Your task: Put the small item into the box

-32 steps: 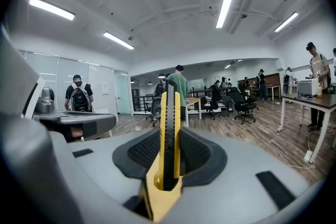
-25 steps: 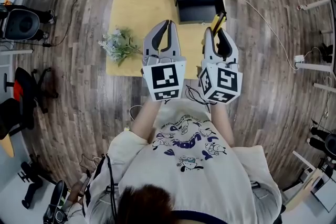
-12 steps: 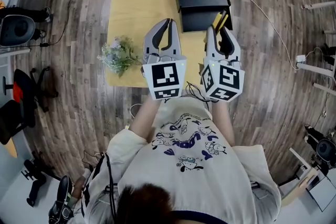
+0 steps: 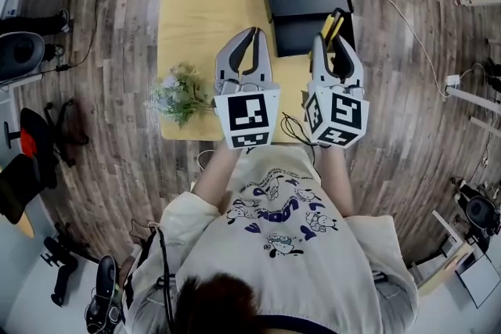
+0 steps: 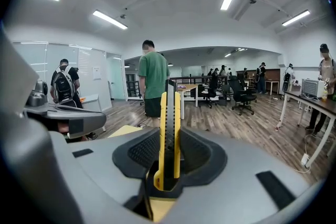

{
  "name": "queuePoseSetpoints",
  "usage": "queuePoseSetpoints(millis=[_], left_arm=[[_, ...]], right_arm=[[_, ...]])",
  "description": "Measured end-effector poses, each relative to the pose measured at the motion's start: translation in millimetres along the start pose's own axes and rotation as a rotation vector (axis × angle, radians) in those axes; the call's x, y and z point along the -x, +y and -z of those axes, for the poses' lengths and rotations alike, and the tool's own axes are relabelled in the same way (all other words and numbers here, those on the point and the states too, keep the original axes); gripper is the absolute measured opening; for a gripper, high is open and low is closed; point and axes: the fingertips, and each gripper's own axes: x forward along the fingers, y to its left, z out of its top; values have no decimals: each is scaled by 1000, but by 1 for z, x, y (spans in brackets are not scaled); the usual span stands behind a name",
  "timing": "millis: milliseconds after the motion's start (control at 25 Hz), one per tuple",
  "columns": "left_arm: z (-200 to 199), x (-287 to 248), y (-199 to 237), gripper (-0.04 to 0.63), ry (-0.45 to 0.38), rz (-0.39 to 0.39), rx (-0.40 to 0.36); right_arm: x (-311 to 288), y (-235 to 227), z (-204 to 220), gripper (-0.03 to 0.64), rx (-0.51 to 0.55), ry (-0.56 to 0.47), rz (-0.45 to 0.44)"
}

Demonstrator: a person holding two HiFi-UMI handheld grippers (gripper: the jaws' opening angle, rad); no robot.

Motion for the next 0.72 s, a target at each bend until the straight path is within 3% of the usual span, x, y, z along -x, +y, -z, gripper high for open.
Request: queuePoseSetpoints(millis=[400, 720], left_arm=[[29, -26, 5, 21, 81, 28, 29], [51, -44, 6, 21, 138, 13, 56]], right_arm=[[-34, -10, 23, 130, 123, 66, -23], [-61, -15, 44, 130, 306, 146, -136]])
